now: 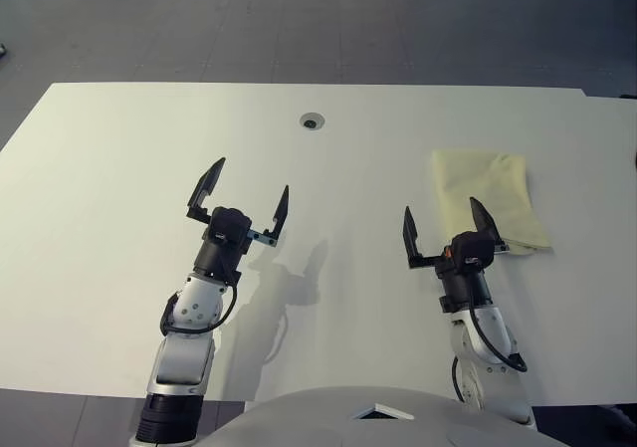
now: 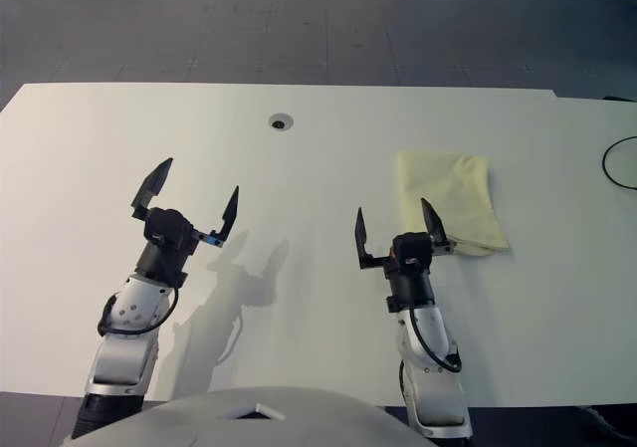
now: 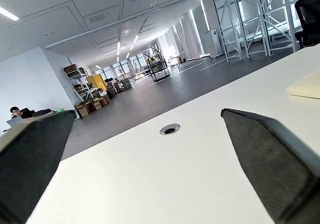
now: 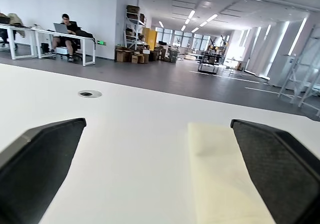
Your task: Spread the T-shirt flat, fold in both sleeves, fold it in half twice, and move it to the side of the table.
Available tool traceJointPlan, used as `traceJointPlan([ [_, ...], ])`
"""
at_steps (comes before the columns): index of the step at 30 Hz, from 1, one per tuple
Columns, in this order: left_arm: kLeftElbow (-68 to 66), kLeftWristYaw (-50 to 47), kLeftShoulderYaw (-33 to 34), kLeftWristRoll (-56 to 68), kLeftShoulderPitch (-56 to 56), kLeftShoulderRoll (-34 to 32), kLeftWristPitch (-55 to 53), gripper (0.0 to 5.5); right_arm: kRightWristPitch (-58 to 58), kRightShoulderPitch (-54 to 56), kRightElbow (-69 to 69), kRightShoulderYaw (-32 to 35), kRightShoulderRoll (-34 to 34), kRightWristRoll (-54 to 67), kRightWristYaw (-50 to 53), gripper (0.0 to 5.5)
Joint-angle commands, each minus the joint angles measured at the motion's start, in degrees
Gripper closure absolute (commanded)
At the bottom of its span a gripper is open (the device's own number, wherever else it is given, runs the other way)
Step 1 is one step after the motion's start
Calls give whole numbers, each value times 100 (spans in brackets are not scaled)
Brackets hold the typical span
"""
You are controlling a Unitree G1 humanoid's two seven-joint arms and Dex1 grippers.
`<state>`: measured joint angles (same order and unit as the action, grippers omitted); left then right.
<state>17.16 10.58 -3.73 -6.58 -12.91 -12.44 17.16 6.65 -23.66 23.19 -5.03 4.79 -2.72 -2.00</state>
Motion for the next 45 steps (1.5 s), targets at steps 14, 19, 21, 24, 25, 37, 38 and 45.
traceJointPlan([
  [14, 55, 10, 29, -21, -118, -34, -23, 150, 429, -29, -27, -380, 219, -469, -277, 112],
  [19, 39, 0, 32, -51, -141, -37, 7, 233, 456, -15, -88, -407, 245, -499, -309, 191],
  [21, 38, 3, 24, -62, -156, -39, 21, 265, 445, -9, -110, -414, 249, -498, -310, 222],
  [24, 44, -5, 16, -77, -171, -32, 33, 313, 435, 6, -136, -407, 259, -481, -319, 268],
  [25, 45, -9, 16, -81, -176, -30, 34, 329, 432, 9, -143, -404, 260, -474, -321, 283],
  [37, 46, -9, 1, -120, -160, -33, 2, 179, 231, -3, -121, -321, 199, -475, -208, 196],
  [38, 45, -9, 1, -120, -159, -33, 0, 162, 226, -3, -120, -321, 200, -475, -208, 180],
  [45, 30, 6, -6, -122, -140, -33, -8, 46, 208, -14, -105, -316, 197, -455, -206, 67],
])
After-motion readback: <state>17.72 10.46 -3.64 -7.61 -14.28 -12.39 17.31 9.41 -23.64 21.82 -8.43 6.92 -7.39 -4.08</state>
